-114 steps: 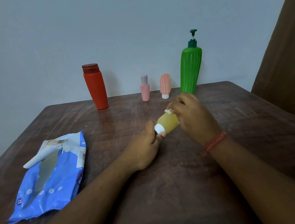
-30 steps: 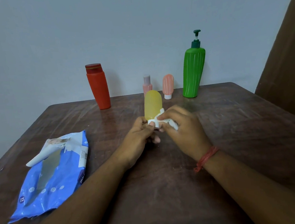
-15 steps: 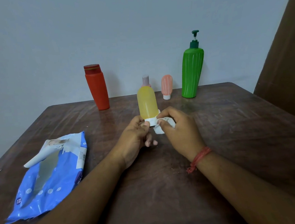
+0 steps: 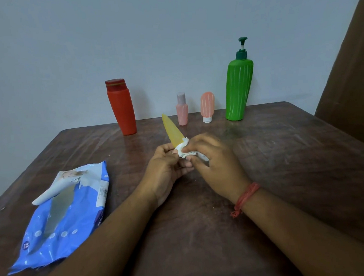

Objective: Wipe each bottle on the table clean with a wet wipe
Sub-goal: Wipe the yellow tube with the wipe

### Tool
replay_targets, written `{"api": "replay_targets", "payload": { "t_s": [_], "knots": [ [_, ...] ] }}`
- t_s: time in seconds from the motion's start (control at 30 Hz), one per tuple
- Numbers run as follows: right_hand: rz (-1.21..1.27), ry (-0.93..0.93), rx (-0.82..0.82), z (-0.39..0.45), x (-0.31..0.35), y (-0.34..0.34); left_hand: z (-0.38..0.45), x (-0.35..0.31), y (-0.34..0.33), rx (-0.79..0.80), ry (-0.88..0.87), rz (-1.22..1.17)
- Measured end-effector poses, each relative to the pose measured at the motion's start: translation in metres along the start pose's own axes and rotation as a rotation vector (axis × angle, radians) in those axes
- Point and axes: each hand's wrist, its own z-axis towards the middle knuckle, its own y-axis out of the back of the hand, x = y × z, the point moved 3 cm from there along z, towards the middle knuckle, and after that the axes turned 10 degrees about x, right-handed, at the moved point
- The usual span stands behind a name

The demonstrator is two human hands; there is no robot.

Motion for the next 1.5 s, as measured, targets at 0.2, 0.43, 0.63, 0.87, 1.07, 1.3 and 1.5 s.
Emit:
{"api": "replay_targets", "payload": {
  "t_s": [0.2, 0.43, 0.63, 0.87, 1.07, 1.3, 1.5],
  "knots": [
    [-0.088, 0.104, 0.091, -0.001, 0.007, -0.002, -0.001, 0.001, 0.001, 0.068, 0.011, 0.0],
    [-0.225, 0.121, -0.034, 0.001, 0.006, 0.005, 0.001, 0.001, 0.0, 0.094, -0.002, -0.021],
    [-0.24, 0.129, -0.077, 0.002, 0.005, 0.01, 0.001, 0.002, -0.001, 0.111, 0.011, 0.049],
    [-0.255, 0.172, -0.073, -0.001, 0.008, 0.011, 0.0, 0.001, -0.002, 0.165, 0.018, 0.023],
    [-0.232, 0.16, -0.11, -0.003, 0.007, 0.012, -0.006, 0.002, -0.003, 0.212, 0.003, 0.116],
    [-0.217, -0.036, -0.433, 0.003, -0.021, 0.051, -0.012, 0.005, -0.019, 0.367, 0.01, 0.481],
    [-0.337, 0.126, -0.246, 0.002, -0.012, 0.041, -0.01, 0.004, -0.013, 0.334, 0.014, 0.283]
  ]
}}
